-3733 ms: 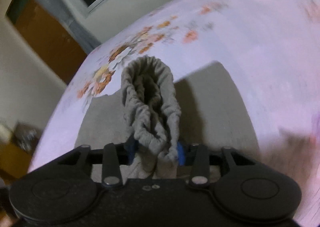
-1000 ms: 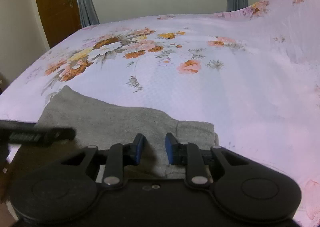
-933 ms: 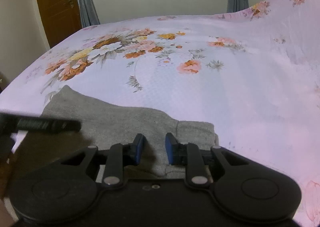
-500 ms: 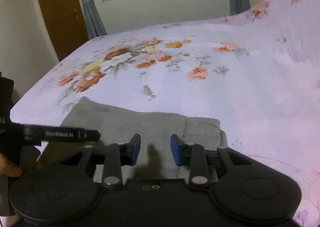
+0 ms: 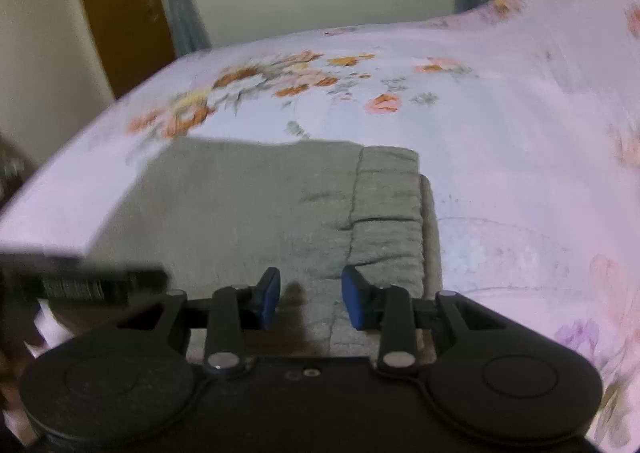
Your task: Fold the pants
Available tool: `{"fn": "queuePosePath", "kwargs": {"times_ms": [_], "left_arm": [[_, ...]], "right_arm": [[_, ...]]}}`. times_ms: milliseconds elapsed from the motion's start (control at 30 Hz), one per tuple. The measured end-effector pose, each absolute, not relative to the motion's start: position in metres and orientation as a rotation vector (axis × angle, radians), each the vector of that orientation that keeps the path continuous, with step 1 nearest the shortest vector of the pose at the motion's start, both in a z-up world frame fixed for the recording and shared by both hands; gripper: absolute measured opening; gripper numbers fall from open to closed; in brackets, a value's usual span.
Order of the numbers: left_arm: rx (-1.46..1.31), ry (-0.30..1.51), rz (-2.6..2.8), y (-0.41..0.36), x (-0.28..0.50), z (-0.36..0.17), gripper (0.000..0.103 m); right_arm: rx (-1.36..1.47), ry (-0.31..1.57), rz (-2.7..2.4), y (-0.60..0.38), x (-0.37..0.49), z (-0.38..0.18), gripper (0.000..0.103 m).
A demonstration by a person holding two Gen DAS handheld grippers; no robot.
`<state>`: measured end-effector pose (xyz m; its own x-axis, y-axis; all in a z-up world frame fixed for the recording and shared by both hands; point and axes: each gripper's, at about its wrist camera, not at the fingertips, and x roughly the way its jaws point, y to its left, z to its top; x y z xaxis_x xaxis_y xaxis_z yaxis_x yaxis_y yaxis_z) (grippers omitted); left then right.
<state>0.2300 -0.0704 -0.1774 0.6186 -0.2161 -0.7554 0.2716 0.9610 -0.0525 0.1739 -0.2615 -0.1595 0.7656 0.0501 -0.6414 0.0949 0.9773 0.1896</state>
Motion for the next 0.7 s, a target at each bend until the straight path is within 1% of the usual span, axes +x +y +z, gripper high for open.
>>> {"fn": "queuePosePath", "kwargs": {"times_ms": [100,200,300,367,433,533,700], "left_arm": [[0.072,0.856,-0.275,-0.069,0.224,-0.176,0.096],[0.083,0.853,-0.274,-0.069,0.218,-0.176,0.096],[0.079,0.845,-0.276,-0.067,0.213,-0.173,0.096],[0.078,0.839,-0.278,-0.064,0.211,-0.172,0.096],[0.073,0.837,-0.278,-0.062,0.209,-0.171,0.096],[0.061,0.836,-0.273,-0.060,0.208,-0.172,0.096],[0.061,0.834,-0.272,-0.062,0.207,-0.173,0.096]], "right_arm": [[0.176,0.694,-0.026,-0.257,0.169,-0.158,0.036],[0.194,0.700,-0.039,-0.262,0.163,-0.163,0.036],[0.237,0.675,-0.039,-0.267,0.152,-0.156,0.037],[0.269,0.671,-0.040,-0.275,0.143,-0.154,0.048],[0.313,0.672,-0.056,-0.285,0.135,-0.156,0.061],[0.394,0.696,-0.090,-0.300,0.126,-0.166,0.064],[0.686,0.703,-0.048,-0.327,0.130,-0.188,0.064]]}}
